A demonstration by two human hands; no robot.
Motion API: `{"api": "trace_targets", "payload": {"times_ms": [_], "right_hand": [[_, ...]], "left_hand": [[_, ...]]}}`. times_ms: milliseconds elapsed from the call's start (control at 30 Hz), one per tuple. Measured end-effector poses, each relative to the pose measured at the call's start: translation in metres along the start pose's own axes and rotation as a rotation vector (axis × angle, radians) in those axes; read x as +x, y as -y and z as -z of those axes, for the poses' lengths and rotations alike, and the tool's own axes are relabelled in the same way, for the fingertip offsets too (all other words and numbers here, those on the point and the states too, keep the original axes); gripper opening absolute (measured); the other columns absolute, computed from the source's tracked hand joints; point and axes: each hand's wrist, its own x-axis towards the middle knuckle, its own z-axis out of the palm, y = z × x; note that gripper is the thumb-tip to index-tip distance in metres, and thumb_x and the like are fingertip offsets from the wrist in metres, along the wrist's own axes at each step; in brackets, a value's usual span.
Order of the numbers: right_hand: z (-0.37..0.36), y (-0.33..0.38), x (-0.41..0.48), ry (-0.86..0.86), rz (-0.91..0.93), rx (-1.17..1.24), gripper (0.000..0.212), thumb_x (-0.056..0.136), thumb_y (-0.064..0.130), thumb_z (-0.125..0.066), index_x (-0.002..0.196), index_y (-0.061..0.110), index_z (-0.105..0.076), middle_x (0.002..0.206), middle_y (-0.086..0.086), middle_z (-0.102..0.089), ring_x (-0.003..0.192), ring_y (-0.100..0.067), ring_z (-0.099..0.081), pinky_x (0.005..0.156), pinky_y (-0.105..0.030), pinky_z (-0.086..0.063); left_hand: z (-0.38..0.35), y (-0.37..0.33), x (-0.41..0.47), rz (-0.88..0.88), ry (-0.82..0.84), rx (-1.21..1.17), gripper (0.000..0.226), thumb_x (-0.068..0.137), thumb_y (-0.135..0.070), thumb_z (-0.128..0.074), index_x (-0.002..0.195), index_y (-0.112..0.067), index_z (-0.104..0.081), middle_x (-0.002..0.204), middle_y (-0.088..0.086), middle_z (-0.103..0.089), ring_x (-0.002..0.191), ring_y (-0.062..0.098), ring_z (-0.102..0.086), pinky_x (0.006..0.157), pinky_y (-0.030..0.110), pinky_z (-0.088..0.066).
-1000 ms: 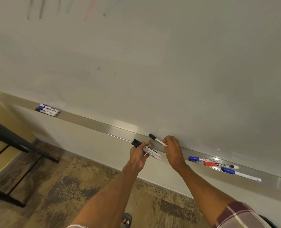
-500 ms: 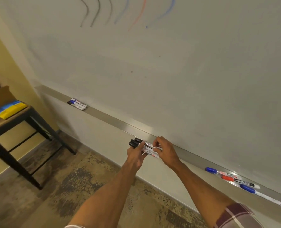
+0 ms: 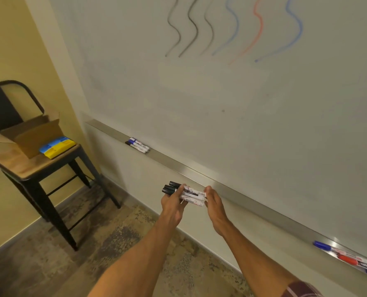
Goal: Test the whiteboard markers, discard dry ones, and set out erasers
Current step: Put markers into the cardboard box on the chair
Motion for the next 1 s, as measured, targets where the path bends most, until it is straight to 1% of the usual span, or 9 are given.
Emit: {"api": "trace_targets", "payload": {"times_ms": [67,133,267,333,500,600,700,800,1000], "right_hand": [[-0.027,0.004,0.001,0.013,-0.042,0.125,0.045,0.099,0.047,-0.027,0.122,0.016,-0.051,0.116,-0.008,-0.060,0.100,-0.014,-0.060,0.092,-0.026,-0.047],[-0.051,0.012,0.000,0.014,-0.041,0.236,0.044,0.098,0.047,-0.026,0.114,0.015,-0.052,0.112,-0.011,-0.061,0.097,-0.015,-0.061,0.088,-0.025,-0.049],[-0.091,0.019,0.007,-0.018,-0.076,0.352,0.056,0.098,0.050,-0.027,0.133,0.010,-0.044,0.126,-0.013,-0.056,0.110,-0.025,-0.059,0.097,-0.034,-0.047],[-0.109,0.020,0.010,-0.012,-0.092,0.350,0.058,0.097,0.051,-0.026,0.135,0.011,-0.044,0.128,-0.012,-0.055,0.111,-0.025,-0.058,0.098,-0.035,-0.045],[-0.143,0.023,0.014,-0.009,-0.118,0.367,0.062,0.096,0.054,-0.024,0.134,0.011,-0.046,0.127,-0.013,-0.056,0.112,-0.026,-0.058,0.100,-0.038,-0.044],[-0.153,0.027,0.023,-0.054,-0.125,0.438,0.051,0.097,0.050,-0.031,0.130,0.016,-0.049,0.120,-0.013,-0.059,0.104,-0.026,-0.061,0.088,-0.038,-0.052],[-0.158,0.031,0.037,-0.018,-0.090,0.453,0.026,0.098,0.032,-0.047,0.118,0.019,-0.058,0.112,-0.014,-0.062,0.098,-0.028,-0.063,0.073,-0.033,-0.054],[-0.163,0.028,0.059,0.011,-0.015,0.407,0.019,0.096,0.013,-0.052,0.111,0.014,-0.064,0.110,-0.013,-0.063,0.100,-0.028,-0.063,0.073,-0.030,-0.054],[-0.165,0.026,0.118,-0.086,-0.005,0.351,0.017,0.093,0.006,-0.056,0.106,0.008,-0.066,0.108,-0.016,-0.065,0.098,-0.029,-0.065,0.069,-0.028,-0.053]], "left_hand": [[0.009,-0.020,0.001,-0.011,0.021,-0.016,0.019,0.091,0.003,-0.060,0.109,0.006,-0.062,0.101,0.019,-0.069,0.085,0.028,-0.068,0.063,0.036,-0.060],[0.018,-0.039,0.004,-0.015,0.036,-0.012,0.015,0.091,0.002,-0.060,0.106,0.004,-0.063,0.103,0.019,-0.069,0.087,0.028,-0.069,0.069,0.038,-0.060],[0.037,-0.073,0.013,-0.022,0.047,0.012,0.027,0.090,0.000,-0.062,0.116,0.007,-0.060,0.112,0.023,-0.067,0.101,0.034,-0.067,0.072,0.040,-0.061],[0.046,-0.088,0.018,-0.026,0.048,0.019,0.029,0.090,-0.001,-0.063,0.117,0.006,-0.059,0.112,0.024,-0.067,0.105,0.037,-0.066,0.074,0.041,-0.060],[0.062,-0.116,0.032,-0.023,0.078,0.044,0.015,0.092,0.000,-0.059,0.106,0.002,-0.061,0.103,0.019,-0.069,0.091,0.030,-0.068,0.079,0.043,-0.058],[0.065,-0.125,0.043,-0.014,0.058,0.024,0.016,0.091,0.000,-0.060,0.107,0.002,-0.061,0.105,0.021,-0.069,0.091,0.030,-0.068,0.077,0.043,-0.059],[0.064,-0.132,0.058,-0.009,0.022,0.006,0.029,0.089,0.000,-0.063,0.117,0.004,-0.058,0.108,0.022,-0.069,0.091,0.030,-0.069,0.068,0.040,-0.061],[0.057,-0.137,0.079,-0.007,0.013,-0.011,0.033,0.089,0.000,-0.063,0.120,0.008,-0.057,0.105,0.021,-0.069,0.091,0.030,-0.068,0.073,0.040,-0.060],[0.034,-0.144,0.128,0.033,0.015,-0.012,0.038,0.088,0.001,-0.064,0.124,0.010,-0.055,0.118,0.026,-0.064,0.108,0.038,-0.064,0.076,0.043,-0.060]]}}
